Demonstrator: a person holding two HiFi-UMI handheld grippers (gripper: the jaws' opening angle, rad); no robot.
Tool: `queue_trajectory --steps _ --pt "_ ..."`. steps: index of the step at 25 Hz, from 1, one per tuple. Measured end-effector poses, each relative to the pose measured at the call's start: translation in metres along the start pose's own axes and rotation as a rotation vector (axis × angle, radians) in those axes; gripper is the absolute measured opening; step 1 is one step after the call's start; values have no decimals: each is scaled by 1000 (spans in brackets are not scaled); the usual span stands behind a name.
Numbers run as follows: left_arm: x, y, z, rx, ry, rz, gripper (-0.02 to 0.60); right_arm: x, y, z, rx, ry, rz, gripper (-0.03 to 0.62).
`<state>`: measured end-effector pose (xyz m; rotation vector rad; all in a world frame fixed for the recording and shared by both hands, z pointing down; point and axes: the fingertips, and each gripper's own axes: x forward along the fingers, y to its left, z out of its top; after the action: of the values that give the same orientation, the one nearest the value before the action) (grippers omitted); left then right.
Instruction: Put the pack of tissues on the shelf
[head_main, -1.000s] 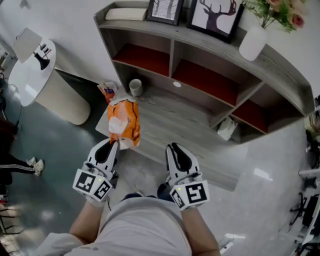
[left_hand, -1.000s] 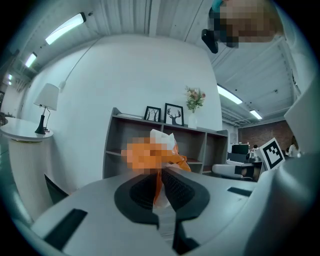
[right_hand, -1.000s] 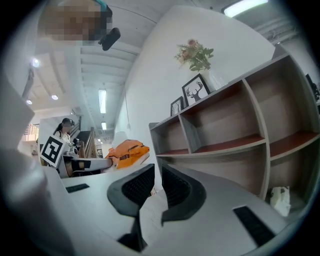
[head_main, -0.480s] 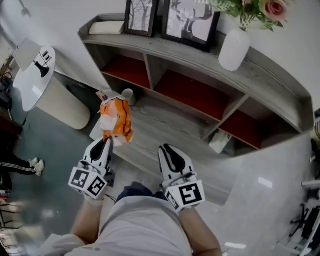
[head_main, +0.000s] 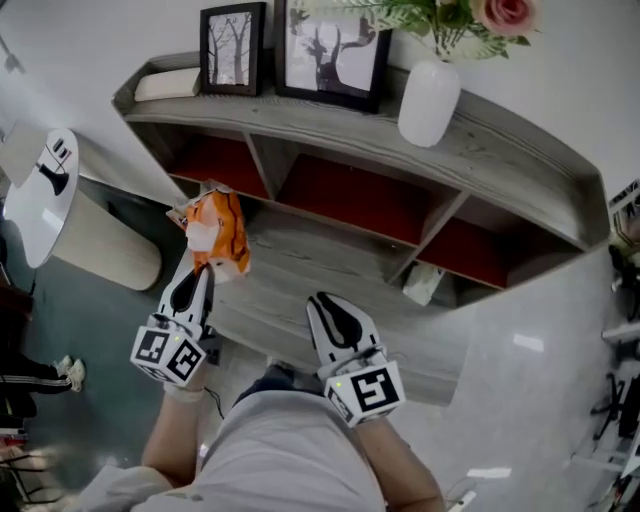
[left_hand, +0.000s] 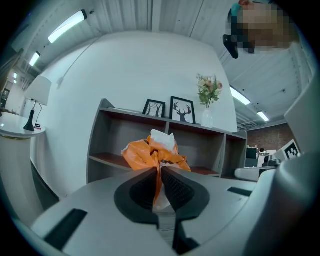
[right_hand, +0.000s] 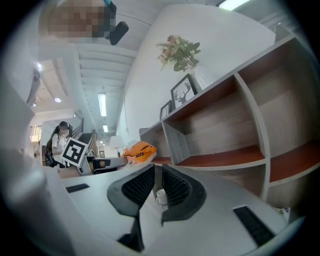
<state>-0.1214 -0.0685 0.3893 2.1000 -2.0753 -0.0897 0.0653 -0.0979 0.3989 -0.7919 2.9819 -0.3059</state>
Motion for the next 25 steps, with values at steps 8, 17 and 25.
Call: queue_trajectory --steps 8,17,25 --pt "54 27 6 13 29 -125 31 25 -4 13 -2 -36 -149 55" --pt "113 59 2 26 83 -199 32 37 -9 13 -26 -34 -305 55" --pt "147 69 -12 54 124 -225 32 36 -16 11 -34 -32 -413 55"
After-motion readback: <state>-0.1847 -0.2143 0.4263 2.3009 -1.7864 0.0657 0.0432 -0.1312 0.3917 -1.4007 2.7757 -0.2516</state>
